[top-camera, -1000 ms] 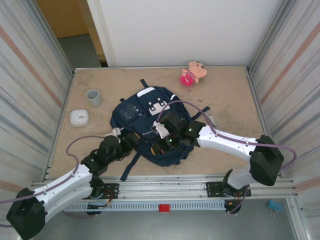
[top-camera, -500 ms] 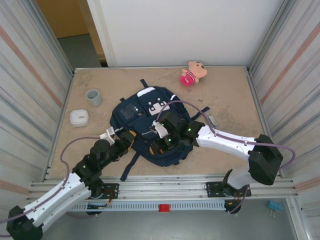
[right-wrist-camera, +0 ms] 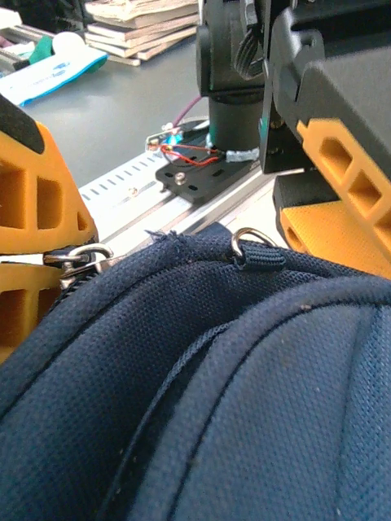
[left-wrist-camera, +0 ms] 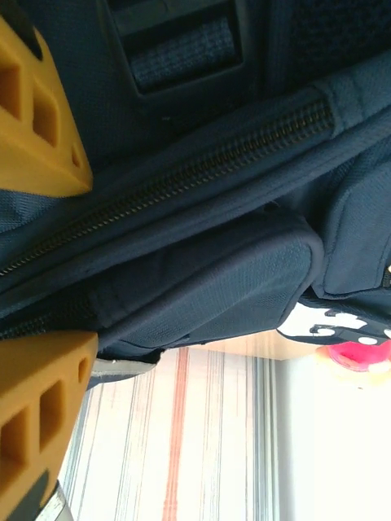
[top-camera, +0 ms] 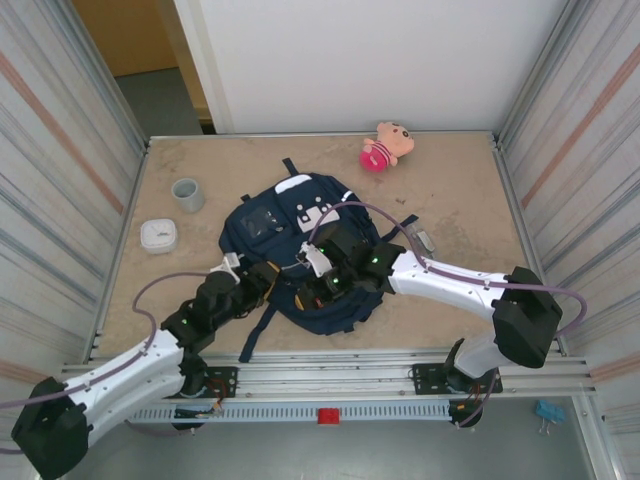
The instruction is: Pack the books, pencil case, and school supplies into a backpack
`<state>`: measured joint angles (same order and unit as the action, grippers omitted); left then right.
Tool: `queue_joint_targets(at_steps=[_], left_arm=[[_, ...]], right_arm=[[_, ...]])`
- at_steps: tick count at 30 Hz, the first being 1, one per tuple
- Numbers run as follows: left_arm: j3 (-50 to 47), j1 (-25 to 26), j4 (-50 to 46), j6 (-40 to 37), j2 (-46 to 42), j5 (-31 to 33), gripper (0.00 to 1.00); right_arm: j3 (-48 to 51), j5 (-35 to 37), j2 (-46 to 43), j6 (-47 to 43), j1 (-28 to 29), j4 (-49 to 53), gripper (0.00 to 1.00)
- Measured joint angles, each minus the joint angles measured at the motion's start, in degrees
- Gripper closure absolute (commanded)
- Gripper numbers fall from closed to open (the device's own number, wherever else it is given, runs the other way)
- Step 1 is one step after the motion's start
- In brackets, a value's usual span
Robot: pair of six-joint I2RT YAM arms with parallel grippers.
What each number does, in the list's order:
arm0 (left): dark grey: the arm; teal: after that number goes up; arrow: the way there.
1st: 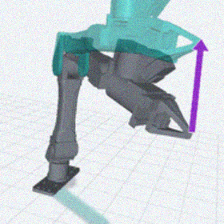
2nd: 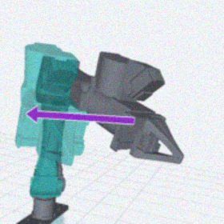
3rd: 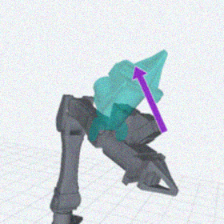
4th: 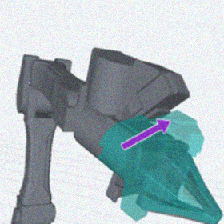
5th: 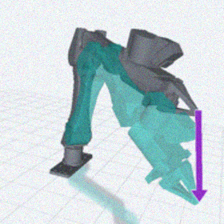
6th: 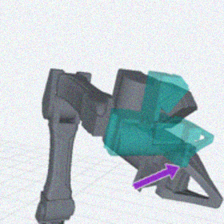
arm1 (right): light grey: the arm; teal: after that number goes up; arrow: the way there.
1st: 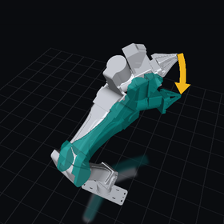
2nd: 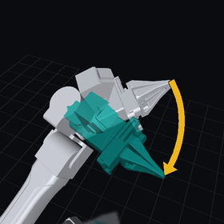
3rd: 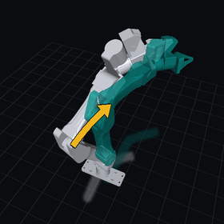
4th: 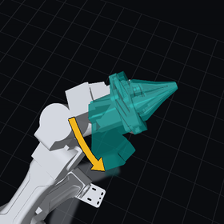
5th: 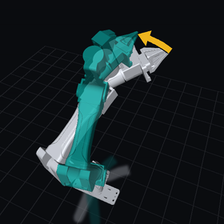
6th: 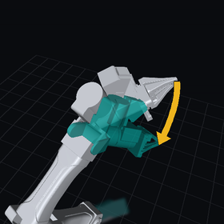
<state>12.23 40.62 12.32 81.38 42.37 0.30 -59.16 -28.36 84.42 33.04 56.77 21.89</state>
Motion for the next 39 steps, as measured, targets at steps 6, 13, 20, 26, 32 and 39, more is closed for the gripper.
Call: queue_joint_targets(at_steps=[6, 13, 20, 26, 32, 39], left_arm=[[0.2, 0.0, 2.2, 0.3, 2.8, -0.2, 1.00], [1.0, -5.4, -3.4, -2.0, -1.0, -1.6, 1.00], [1.2, -16.7, -14.9, -7.9, -11.2, -5.7, 1.00], [3.5, -20.3, -23.1, -16.5, -12.5, -8.7, 0.59], [11.5, -20.5, -28.8, -32.6, -11.3, -9.3, 0.37], [17.6, -14.0, -29.3, -58.6, -11.3, -12.6, 0.26]], right_arm=[[0.0, 0.0, 0.0, 0.0, -0.2, 0.2, 1.00], [0.3, 0.0, -1.8, -0.5, -2.5, 1.6, 1.00], [2.7, -1.2, -8.7, -2.7, -8.4, 6.4, 1.00], [3.9, -2.6, -10.3, -3.8, -11.4, 6.5, 1.00], [4.4, -4.2, -10.3, -3.8, -11.4, 5.9, 1.00], [5.0, -4.7, -10.3, -3.7, -11.4, 4.3, 1.00]])
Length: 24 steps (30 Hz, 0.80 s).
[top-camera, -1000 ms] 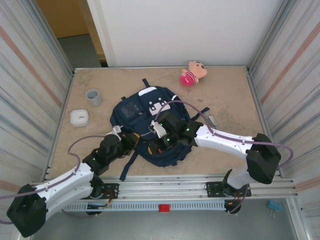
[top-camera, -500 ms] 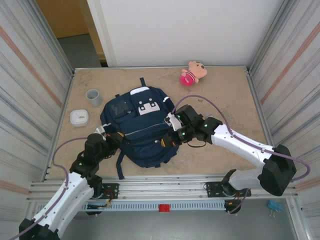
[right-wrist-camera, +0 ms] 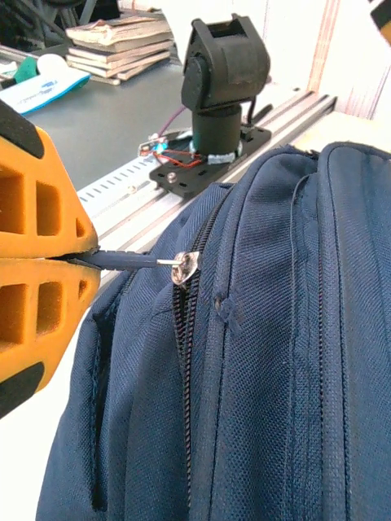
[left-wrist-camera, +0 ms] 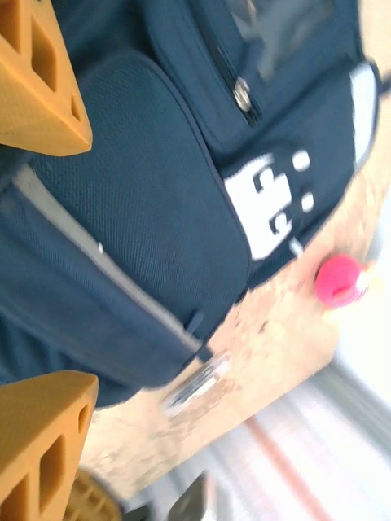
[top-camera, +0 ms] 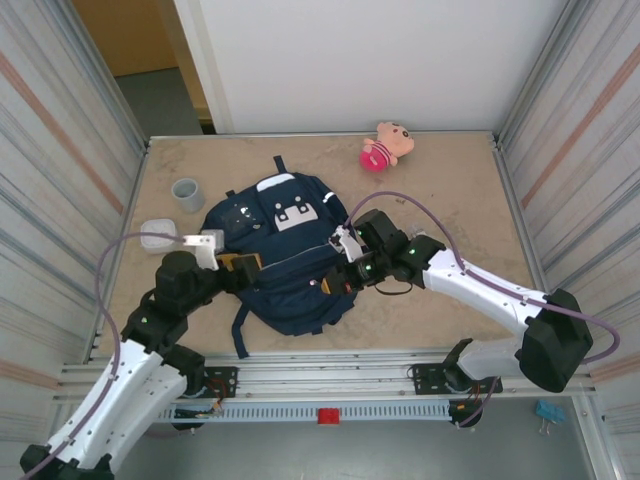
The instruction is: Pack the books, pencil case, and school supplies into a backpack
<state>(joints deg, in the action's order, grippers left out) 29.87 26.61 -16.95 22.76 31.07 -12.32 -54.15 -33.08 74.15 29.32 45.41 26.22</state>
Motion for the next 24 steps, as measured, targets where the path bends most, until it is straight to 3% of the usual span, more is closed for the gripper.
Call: queue_joint_targets(at_steps=[4, 9, 13, 16, 18, 20, 23, 24], left_arm=[[2.2, 9.3, -0.6, -14.5, 3.3, 0.4, 0.16], [5.0, 20.5, -1.2, -29.9, 11.2, 6.2, 0.10], [7.6, 22.6, -1.7, -39.0, 20.4, 8.6, 0.13], [9.1, 22.6, -1.7, -42.3, 25.9, 11.1, 0.31], [9.5, 22.6, -1.0, -44.1, 28.7, 13.0, 0.47], [9.5, 22.9, -0.2, -45.0, 29.7, 13.7, 0.59], [8.7, 23.2, 1.2, -46.6, 28.6, 12.7, 0.87], [8.1, 23.2, 1.8, -46.9, 27.8, 12.1, 0.91]], right_arm=[[0.0, 0.0, 0.0, 0.0, 0.0, -0.5, 1.00], [0.0, 0.0, 0.0, 0.0, 0.0, -0.5, 1.00], [0.0, 0.0, 0.0, 0.0, 0.0, -0.5, 1.00], [0.0, 0.0, 0.0, 0.0, 0.0, -0.6, 1.00], [0.0, 0.0, 0.0, 0.0, 0.0, -0.7, 1.00], [0.1, 0.0, 0.0, 0.0, 0.0, -0.9, 1.00], [0.1, 0.1, 0.0, 0.0, 0.0, -1.8, 1.00], [0.3, 0.1, 0.0, 0.1, -0.1, -2.5, 1.00]])
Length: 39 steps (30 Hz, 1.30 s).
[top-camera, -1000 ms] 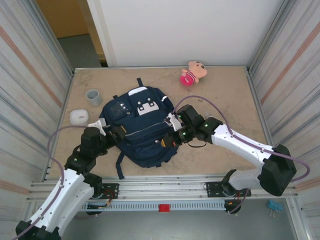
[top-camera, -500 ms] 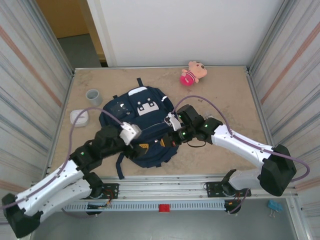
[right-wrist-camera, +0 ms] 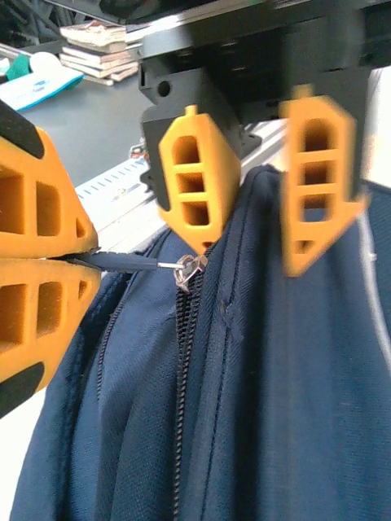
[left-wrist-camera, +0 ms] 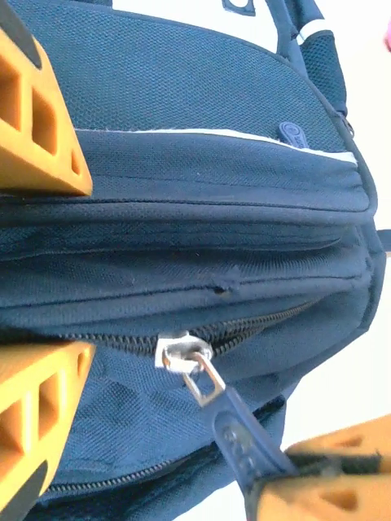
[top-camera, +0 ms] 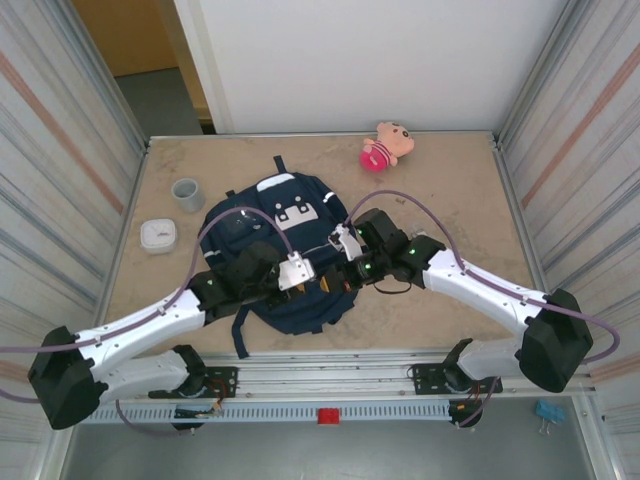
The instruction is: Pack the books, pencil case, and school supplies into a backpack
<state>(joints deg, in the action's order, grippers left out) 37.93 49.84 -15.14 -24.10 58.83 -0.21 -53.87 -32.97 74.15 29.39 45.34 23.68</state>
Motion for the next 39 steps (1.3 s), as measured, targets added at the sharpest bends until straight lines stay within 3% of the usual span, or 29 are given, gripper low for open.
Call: queue_joint_targets(at_steps=[10, 20, 28, 32, 39], left_arm=[[-4.0, -1.4, 1.7, -0.1, -5.5, -5.3, 0.93], [-3.9, -1.5, 1.8, 1.0, -5.4, -8.5, 0.93], [-3.7, -1.5, 1.9, 2.8, -5.1, -12.0, 0.93], [-3.2, -1.8, 1.7, 3.6, -4.8, -12.2, 0.92], [-3.2, -1.9, 2.2, 6.5, -4.5, -12.4, 0.92]], right_arm=[[1.9, -2.0, 0.8, 0.5, 1.2, -4.9, 0.99], [1.9, -1.5, 2.1, 1.1, 2.8, -5.5, 0.81], [1.9, -1.4, 3.9, 1.7, 3.0, -6.8, 0.79], [1.9, -1.4, 3.9, 2.4, 3.3, -7.6, 0.63], [2.1, 0.3, 3.9, 3.7, 5.2, -9.6, 0.61]])
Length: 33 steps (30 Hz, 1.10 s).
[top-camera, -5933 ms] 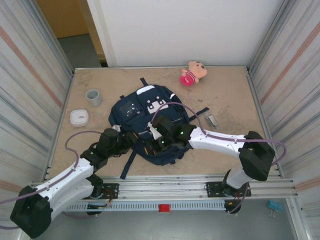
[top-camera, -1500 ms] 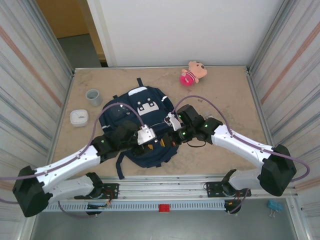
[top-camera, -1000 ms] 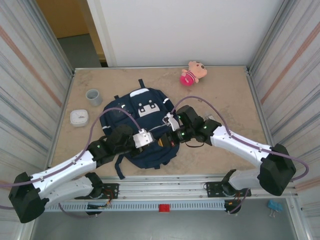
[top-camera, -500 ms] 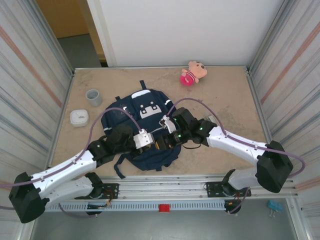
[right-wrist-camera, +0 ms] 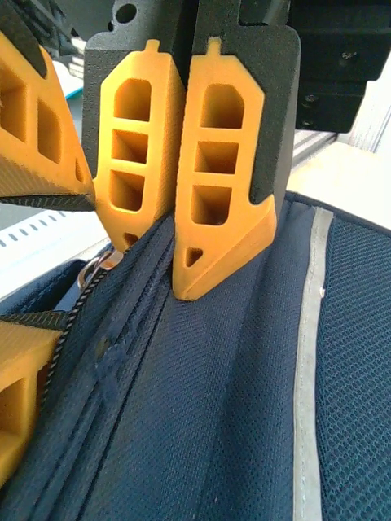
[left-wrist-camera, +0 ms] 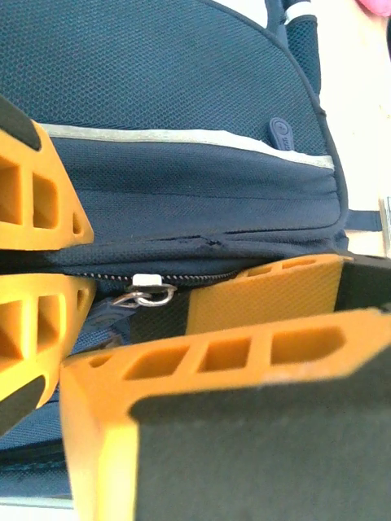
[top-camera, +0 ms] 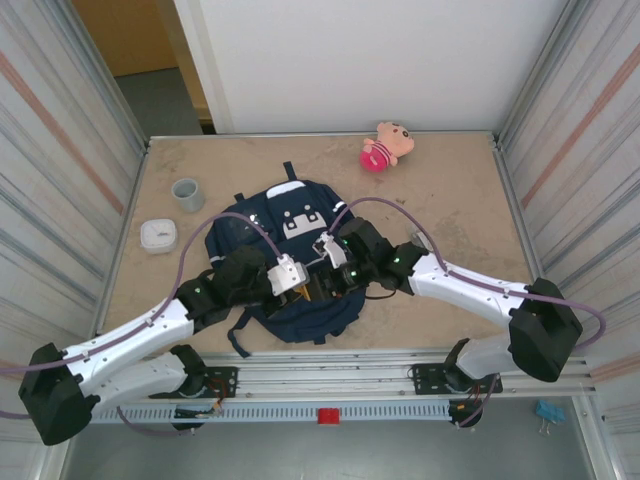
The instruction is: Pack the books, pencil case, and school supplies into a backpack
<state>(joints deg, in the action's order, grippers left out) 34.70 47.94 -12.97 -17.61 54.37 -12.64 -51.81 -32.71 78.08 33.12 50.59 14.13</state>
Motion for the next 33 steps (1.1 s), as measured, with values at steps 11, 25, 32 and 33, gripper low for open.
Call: queue_joint_targets(at_steps=[11, 25, 32, 33], left_arm=[[0.5, -0.6, 1.5, 7.0, 3.3, -1.7, 0.92], [0.9, -1.8, 5.2, 15.6, 3.9, -3.2, 0.99], [0.9, -3.8, 9.0, 28.6, 7.7, -8.4, 1.00], [1.0, -4.1, 9.3, 30.4, 8.0, -9.2, 1.00]], right_arm=[[-0.2, 18.5, -0.9, 3.6, 4.6, 3.3, 0.87], [1.8, 25.8, -6.3, 4.2, 4.7, 3.3, 0.65], [5.3, 27.3, -17.6, 1.7, 4.7, 5.3, 0.58], [6.0, 27.3, -19.0, 1.2, 4.8, 5.2, 0.58]])
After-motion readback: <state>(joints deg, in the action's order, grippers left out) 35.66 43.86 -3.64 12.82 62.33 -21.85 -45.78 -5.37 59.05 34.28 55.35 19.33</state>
